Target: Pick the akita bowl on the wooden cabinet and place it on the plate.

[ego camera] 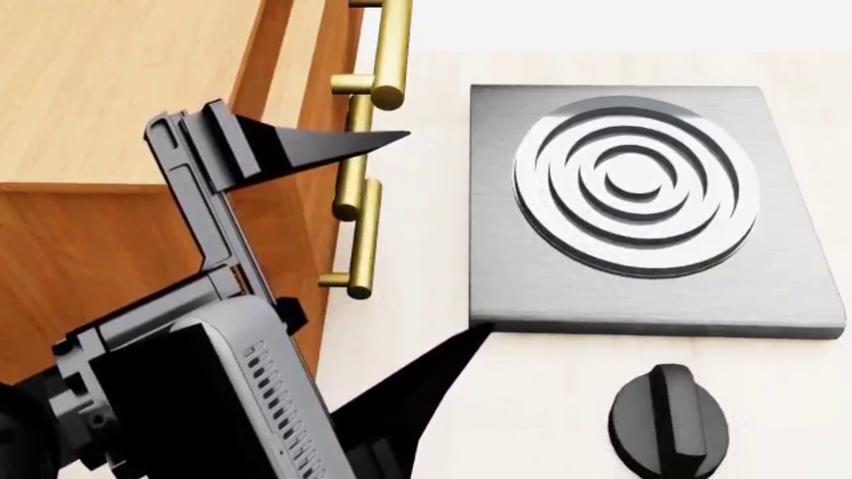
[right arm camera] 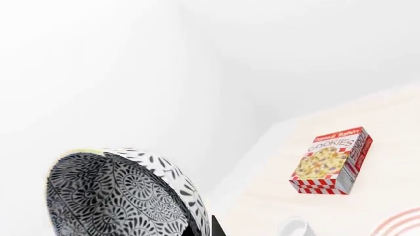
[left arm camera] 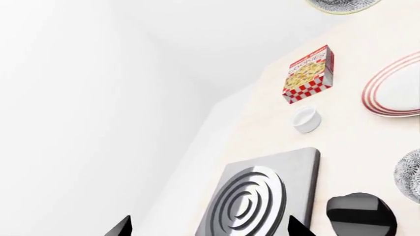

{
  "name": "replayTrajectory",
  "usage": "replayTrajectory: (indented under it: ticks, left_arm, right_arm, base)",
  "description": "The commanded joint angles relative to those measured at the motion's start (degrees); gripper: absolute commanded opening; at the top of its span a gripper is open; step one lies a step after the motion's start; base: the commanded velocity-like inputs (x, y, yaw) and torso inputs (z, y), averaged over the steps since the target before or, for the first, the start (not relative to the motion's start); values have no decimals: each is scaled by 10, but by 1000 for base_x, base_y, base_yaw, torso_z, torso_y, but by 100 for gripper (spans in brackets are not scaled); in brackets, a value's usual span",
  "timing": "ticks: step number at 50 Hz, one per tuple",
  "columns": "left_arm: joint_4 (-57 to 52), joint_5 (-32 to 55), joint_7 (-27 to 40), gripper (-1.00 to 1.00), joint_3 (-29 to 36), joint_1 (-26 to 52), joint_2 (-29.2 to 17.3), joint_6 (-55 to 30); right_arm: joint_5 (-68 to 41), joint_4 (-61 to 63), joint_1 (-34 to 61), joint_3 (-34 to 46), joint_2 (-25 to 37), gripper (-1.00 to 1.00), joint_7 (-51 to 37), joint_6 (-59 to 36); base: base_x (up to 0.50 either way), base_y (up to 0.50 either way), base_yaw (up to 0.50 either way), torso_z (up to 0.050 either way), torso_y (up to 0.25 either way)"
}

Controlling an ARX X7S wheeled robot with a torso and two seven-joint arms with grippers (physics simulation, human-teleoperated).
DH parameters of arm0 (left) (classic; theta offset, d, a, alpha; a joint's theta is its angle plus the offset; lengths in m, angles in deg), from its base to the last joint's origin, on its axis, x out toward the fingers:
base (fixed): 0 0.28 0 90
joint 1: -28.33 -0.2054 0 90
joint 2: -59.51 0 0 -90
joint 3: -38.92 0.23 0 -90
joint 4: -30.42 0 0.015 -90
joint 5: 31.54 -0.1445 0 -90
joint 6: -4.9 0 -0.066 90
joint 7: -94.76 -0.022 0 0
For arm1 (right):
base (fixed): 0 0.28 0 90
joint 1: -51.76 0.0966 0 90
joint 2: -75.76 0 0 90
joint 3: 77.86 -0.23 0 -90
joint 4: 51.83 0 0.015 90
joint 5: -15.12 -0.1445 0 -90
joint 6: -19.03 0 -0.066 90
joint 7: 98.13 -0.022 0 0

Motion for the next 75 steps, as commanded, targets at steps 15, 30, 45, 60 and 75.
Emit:
replayTrajectory:
  ticks: [15, 30, 45, 60, 75]
  left_arm:
    - [-9, -8, -13, 100, -15, -11, 7, 1]
    - [-9, -9, -15, 100, -18, -14, 5, 3]
    - [-1, -18, -18, 100, -15, -21, 8, 6]
    - [-3, -18, -17, 100, -17, -25, 6, 6]
    - [-3, -20, -18, 100, -19, -28, 4, 7]
  right_arm:
    - [-63, -90, 66, -6, 34, -100, 38, -22]
    - [-98, -173, 89, 3, 33, -100, 60, -33]
    - [-158, -252, 107, 16, 11, -100, 116, -27]
    - [-261, -267, 75, -25, -31, -100, 194, 26]
    - [-285, -272, 61, -40, -44, -100, 214, 37]
  base:
    - [0, 0, 0, 0, 1]
    - [0, 0, 0, 0, 0]
    - [0, 0, 0, 1, 1]
    - [0, 0, 0, 0, 0]
    - [0, 0, 0, 0, 1]
